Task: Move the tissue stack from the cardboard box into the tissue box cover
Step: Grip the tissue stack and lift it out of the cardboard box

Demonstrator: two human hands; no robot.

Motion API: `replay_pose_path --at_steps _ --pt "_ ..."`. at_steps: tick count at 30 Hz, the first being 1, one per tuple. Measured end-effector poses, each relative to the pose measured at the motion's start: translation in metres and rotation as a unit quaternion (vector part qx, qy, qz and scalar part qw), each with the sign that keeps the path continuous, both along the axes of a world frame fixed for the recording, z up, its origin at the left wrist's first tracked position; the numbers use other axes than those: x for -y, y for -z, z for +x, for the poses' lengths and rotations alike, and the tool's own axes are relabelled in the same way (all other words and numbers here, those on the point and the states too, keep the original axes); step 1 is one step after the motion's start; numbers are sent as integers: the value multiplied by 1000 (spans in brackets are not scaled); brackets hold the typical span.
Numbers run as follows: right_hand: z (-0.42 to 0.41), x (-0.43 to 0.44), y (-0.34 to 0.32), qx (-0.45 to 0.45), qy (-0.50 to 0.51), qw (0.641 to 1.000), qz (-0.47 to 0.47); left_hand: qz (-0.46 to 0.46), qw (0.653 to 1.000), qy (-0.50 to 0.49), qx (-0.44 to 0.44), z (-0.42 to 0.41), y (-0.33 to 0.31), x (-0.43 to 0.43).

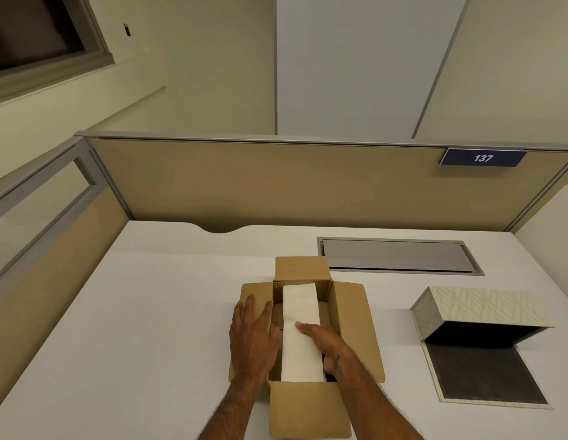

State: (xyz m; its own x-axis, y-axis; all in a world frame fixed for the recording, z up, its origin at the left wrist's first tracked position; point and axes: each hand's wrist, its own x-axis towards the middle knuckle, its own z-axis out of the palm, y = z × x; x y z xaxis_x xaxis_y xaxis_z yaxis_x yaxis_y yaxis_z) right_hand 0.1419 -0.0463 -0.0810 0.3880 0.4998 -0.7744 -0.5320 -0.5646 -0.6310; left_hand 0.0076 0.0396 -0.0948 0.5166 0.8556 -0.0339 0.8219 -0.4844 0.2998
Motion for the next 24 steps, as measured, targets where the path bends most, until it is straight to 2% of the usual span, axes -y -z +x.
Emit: replay_pose_path --at_steps 13,24 --pt "-2 7 -13 -12 8 999 39 7 1000 -7 -10 2 -1 2" --pt "1 8 -54 -27 25 996 87 -11 1000 -13 8 3 -4 0"
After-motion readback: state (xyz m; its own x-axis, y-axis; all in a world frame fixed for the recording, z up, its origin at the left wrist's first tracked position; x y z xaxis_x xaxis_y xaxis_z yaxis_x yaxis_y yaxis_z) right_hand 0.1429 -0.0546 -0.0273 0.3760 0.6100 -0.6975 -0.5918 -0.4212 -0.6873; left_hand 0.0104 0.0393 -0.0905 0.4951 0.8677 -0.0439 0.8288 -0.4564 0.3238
